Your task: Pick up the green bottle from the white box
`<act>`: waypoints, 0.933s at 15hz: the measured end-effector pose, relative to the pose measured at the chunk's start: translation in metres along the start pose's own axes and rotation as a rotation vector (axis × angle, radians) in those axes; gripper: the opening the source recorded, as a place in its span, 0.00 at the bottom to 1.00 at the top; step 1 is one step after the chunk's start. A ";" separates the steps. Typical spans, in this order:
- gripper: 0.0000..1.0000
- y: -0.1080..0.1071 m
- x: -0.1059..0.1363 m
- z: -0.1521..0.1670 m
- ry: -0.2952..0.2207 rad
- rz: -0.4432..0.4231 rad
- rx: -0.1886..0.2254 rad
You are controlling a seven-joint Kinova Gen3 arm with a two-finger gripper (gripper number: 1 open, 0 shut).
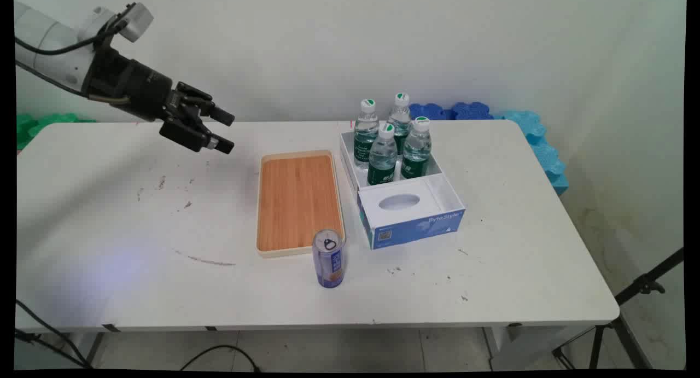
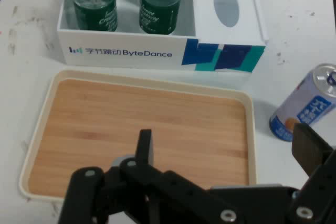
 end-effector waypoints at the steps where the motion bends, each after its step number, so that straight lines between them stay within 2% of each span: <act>1: 1.00 0.000 0.000 0.002 0.000 -0.017 0.005; 4: 1.00 0.000 0.012 0.018 0.007 -0.061 0.013; 7: 1.00 0.000 0.039 0.047 0.032 -0.079 0.013; 11: 1.00 -0.001 0.079 0.102 0.038 -0.040 0.023; 14: 1.00 -0.007 0.090 0.144 0.034 -0.009 0.035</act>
